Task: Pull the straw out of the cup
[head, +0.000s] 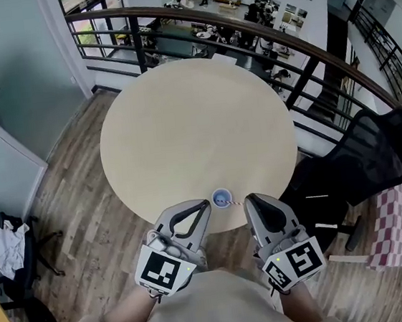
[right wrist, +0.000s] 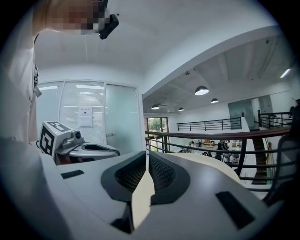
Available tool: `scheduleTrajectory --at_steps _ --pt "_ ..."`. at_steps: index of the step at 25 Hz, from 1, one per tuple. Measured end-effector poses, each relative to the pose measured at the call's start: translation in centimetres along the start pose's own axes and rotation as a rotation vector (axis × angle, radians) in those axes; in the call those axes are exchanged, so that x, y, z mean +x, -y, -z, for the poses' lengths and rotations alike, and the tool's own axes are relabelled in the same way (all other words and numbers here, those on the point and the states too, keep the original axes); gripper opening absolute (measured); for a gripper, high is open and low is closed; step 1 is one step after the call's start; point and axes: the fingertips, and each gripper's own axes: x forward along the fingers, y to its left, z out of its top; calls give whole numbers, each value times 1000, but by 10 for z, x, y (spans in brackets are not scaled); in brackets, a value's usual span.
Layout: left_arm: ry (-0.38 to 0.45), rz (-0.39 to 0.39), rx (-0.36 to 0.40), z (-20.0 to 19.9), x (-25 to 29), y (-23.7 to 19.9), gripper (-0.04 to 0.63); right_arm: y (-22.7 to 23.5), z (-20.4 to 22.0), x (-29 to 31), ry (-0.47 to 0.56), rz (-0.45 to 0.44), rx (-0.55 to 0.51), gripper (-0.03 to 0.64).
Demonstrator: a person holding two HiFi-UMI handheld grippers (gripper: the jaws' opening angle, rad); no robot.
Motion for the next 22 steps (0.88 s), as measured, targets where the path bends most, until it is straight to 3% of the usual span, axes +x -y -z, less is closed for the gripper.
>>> scheduleTrajectory --at_steps 11,22 --pt "-29 -2 -14 6 22 4 14 26 1 4 -13 -11 2 31" --pt "-56 -75 -19 3 52 8 14 55 5 -1 -12 -76 2 32"
